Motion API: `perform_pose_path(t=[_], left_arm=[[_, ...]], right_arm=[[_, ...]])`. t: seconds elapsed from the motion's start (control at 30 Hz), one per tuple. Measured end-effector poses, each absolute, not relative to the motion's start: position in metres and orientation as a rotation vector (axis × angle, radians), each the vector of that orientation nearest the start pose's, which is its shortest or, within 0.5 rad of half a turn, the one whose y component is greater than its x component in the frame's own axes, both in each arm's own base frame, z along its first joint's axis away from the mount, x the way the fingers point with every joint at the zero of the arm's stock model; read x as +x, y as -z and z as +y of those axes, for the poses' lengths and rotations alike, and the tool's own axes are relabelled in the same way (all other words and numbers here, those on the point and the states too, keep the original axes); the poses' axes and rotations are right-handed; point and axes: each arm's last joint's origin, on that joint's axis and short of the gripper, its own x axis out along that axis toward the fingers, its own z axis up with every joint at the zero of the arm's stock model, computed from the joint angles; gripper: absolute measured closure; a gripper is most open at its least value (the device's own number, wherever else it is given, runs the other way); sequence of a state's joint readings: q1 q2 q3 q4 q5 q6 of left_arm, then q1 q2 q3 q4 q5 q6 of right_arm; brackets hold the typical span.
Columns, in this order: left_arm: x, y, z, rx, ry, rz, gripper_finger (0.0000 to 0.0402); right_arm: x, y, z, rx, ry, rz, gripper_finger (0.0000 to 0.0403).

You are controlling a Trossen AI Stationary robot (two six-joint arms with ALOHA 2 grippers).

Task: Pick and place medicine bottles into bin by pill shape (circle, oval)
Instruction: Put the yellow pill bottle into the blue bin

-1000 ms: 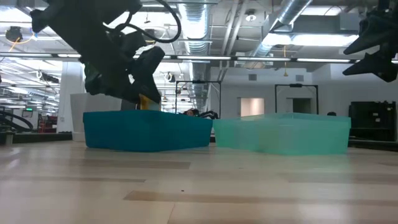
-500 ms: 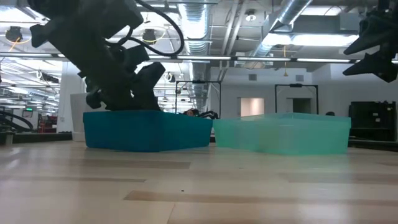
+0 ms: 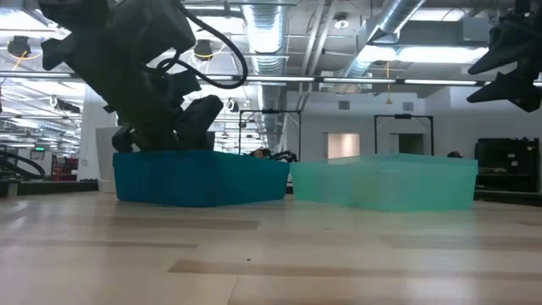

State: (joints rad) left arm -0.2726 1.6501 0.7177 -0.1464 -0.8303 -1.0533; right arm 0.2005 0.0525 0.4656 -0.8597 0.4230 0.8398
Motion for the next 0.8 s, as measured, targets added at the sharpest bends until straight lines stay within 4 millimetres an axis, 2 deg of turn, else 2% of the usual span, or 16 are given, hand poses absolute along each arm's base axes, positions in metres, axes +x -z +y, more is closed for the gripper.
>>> perform_pose_path(t=[0.43,0.8], left_arm=[[0.2717,-0.1285,-0.0539,-0.372,-0.886,0.560,0.0202],[0.2715,-0.1257,-0.0553,-0.385,-0.836,0.620,0.0148]], right_arm=[[0.0431,-0.2300,-0.0033,0.687,0.379,0.307,0.0143],[0.0431,-0.2299,-0.0033,0.687,0.379,0.307,0.0143]])
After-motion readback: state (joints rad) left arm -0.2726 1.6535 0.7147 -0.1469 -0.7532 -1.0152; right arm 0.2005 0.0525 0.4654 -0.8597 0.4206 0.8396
